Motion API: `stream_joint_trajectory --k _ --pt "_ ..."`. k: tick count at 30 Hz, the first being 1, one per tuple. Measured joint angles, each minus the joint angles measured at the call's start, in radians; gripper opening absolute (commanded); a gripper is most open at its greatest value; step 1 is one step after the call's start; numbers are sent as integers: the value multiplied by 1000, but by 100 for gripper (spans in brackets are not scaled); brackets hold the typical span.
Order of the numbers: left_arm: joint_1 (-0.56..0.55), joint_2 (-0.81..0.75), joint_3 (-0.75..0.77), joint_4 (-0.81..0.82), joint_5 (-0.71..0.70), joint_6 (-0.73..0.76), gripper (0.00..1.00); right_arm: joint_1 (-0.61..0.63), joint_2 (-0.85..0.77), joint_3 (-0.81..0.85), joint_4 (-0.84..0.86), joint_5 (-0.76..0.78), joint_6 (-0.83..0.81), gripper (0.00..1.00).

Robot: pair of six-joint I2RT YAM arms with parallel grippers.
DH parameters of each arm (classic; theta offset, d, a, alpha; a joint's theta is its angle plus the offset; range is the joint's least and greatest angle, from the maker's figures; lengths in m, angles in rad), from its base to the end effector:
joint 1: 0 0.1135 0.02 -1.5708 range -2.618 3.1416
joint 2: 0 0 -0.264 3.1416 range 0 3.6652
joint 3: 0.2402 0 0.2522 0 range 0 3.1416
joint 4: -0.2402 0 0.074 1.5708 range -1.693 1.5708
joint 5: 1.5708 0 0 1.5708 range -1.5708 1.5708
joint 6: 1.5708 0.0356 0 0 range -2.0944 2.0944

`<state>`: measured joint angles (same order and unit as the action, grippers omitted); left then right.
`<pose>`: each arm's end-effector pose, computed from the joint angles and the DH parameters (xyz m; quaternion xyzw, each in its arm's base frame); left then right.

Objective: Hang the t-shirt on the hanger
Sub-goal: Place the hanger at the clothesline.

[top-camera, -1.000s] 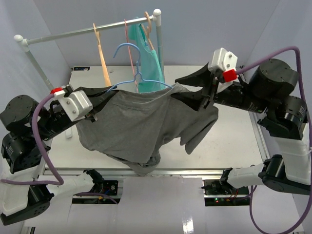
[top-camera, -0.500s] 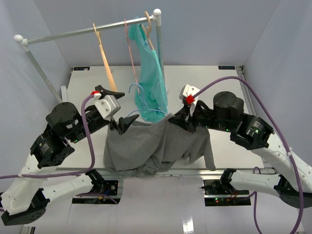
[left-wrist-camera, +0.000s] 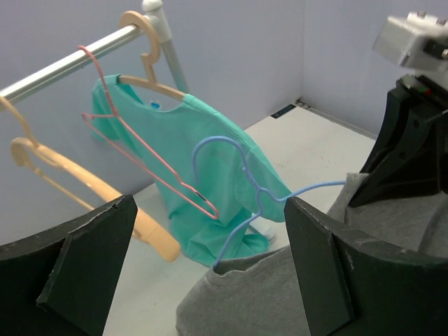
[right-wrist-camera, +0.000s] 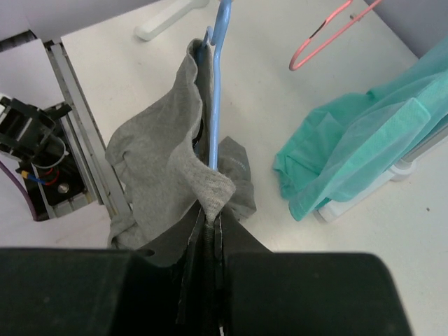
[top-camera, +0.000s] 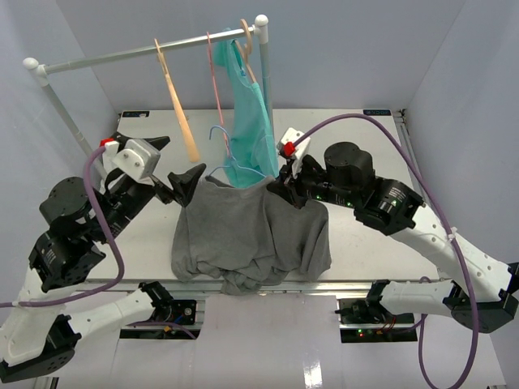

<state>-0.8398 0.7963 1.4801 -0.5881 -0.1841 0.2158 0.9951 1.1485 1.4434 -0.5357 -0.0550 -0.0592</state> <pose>0.0688 -0.0670 0.5139 0.2785 0.6128 -0.1674 0.7204 0.1264 0.1983 0.4568 -0.4104 0.6713 0.2975 0.5408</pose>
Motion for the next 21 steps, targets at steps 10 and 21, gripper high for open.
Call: stream_joint_trajectory --k 10,21 --pt "0 -24 1 13 -85 -6 98 0 -29 -180 -23 57 4 8" --pt "0 -27 1 16 -129 -23 98 0 -30 -245 2 339 76 8"
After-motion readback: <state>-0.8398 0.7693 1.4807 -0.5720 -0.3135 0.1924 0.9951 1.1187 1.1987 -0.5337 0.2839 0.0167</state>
